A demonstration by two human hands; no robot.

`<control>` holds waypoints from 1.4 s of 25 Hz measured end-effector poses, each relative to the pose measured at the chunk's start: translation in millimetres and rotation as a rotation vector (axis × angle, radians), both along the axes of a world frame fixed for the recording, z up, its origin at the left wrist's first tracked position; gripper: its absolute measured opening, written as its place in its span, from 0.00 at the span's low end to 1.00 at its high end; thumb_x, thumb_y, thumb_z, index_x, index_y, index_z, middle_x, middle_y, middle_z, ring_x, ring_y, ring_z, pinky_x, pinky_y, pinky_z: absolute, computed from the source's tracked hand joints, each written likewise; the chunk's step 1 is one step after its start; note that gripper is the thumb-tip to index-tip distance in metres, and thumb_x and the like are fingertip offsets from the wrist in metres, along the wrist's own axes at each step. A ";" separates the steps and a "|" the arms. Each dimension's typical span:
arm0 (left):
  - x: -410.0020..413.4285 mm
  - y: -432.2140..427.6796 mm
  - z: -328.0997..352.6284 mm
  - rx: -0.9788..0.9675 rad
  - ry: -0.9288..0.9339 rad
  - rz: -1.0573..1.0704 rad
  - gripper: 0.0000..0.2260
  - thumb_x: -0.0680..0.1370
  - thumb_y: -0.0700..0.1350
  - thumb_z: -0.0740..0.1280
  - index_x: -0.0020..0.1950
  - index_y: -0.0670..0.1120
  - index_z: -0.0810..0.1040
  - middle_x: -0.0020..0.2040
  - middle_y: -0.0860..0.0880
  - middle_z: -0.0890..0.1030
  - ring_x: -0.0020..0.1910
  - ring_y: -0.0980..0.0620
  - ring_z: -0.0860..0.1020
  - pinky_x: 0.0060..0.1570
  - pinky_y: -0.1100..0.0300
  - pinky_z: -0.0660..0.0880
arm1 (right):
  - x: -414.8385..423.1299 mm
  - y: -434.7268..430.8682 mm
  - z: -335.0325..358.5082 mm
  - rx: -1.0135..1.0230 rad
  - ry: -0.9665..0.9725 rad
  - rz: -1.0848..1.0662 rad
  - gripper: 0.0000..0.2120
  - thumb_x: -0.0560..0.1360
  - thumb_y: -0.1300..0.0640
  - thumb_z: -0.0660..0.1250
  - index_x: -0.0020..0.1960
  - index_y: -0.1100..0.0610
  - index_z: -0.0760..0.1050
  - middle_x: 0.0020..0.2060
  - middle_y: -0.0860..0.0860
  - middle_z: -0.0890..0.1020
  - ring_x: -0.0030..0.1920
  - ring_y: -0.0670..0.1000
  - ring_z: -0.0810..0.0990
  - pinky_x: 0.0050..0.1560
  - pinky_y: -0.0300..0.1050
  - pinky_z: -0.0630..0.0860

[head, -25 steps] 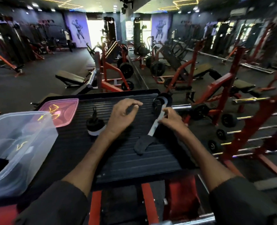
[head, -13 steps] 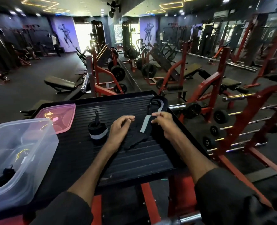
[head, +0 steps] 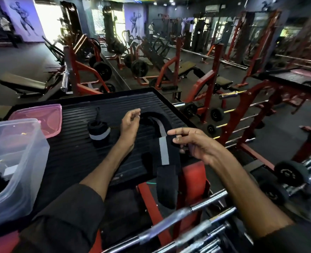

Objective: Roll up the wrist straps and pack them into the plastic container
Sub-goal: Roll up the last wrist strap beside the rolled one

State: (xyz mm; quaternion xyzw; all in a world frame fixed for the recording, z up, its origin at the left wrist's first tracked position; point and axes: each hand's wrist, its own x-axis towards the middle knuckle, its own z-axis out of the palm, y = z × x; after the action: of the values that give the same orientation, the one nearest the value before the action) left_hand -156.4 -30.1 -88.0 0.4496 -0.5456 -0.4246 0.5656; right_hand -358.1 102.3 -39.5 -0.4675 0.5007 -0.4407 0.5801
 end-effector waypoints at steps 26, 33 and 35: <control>18.6 3.8 -3.4 0.187 0.111 0.151 0.15 0.82 0.46 0.66 0.68 0.52 0.72 0.58 0.56 0.78 0.59 0.57 0.77 0.61 0.60 0.73 | 30.8 -195.3 -9.5 -0.364 0.045 0.108 0.05 0.72 0.65 0.73 0.40 0.58 0.85 0.39 0.52 0.88 0.42 0.52 0.87 0.45 0.48 0.83; 3.1 -16.9 -1.1 0.071 -0.136 0.054 0.14 0.79 0.44 0.69 0.63 0.41 0.78 0.55 0.48 0.83 0.53 0.51 0.81 0.53 0.58 0.76 | 32.1 -193.7 -36.4 -0.151 -0.164 0.282 0.12 0.73 0.72 0.71 0.51 0.59 0.84 0.44 0.54 0.88 0.47 0.53 0.86 0.52 0.47 0.81; 7.4 -22.0 -6.6 -0.030 -0.259 0.129 0.15 0.75 0.47 0.69 0.57 0.40 0.82 0.52 0.42 0.84 0.51 0.48 0.81 0.52 0.52 0.76 | 22.5 -202.9 -37.6 -0.167 -0.050 0.349 0.17 0.73 0.73 0.70 0.55 0.56 0.83 0.48 0.52 0.86 0.52 0.53 0.84 0.57 0.48 0.78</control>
State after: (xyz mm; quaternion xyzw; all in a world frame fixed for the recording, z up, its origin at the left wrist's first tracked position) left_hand -149.0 -52.0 -94.6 0.5263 -0.5902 -0.3178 0.5231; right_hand -335.6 -100.6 -77.1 -0.5828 0.3591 -0.3848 0.6192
